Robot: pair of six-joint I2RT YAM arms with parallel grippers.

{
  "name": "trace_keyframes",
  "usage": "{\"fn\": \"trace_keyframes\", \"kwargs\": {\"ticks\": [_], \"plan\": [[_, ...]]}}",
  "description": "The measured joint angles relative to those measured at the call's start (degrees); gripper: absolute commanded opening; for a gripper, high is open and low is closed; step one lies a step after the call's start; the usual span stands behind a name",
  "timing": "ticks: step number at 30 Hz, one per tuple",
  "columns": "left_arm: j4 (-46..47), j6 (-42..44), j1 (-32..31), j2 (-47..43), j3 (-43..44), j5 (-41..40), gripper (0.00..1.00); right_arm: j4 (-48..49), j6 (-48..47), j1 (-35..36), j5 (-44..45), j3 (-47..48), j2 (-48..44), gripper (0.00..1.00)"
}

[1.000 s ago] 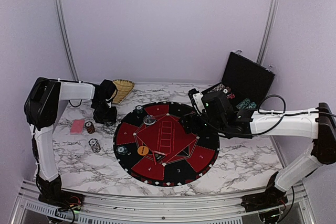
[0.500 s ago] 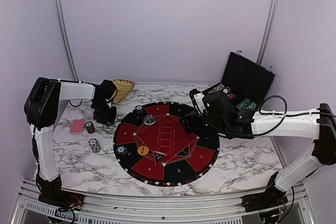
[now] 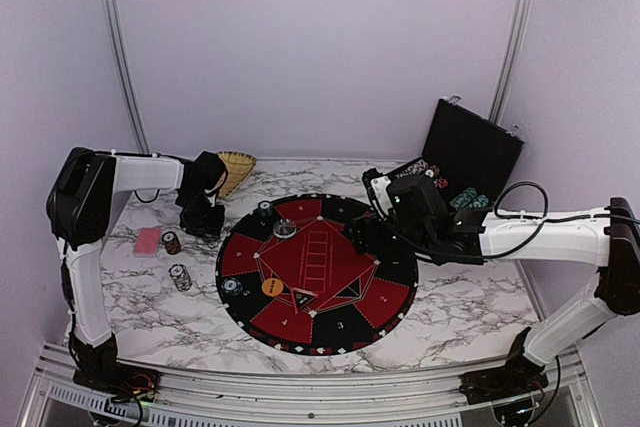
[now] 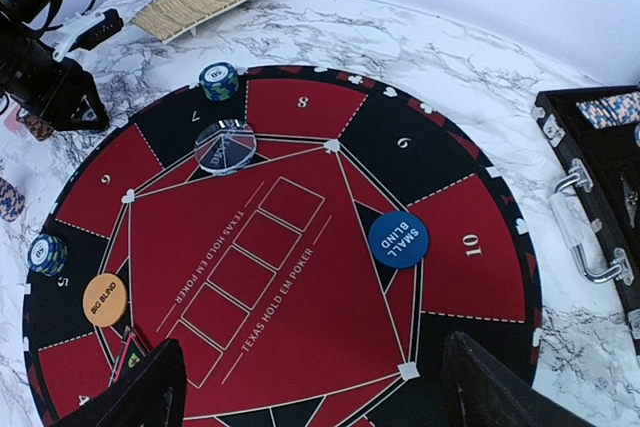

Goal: Distribute texas hold em gaming equipment
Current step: Pick up the pile of poker chips from the center of the board, then place the poker chips pile at the community card area.

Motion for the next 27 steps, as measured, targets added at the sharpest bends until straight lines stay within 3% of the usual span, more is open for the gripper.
{"fn": "trace_keyframes", "kwargs": {"ticks": [15,20,27], "plan": [[-4.2,-2.4,-13.2,-1.0,5.9,0.1,0.31,-1.3,1.6,-4.9,-0.6,-1.0,-1.3,0.86],[-6.2,-3.7,-18.7,1.1,13.6,0.0,0.31,-1.7,2.4,-7.4,-1.2,-4.2,-3.4,0.86],[-9.4,-4.7,-26.0,11.1,27.6,0.2,0.32,-2.6,3.3,-9.0,-1.7,-7.5,-6.2,0.86]]}}
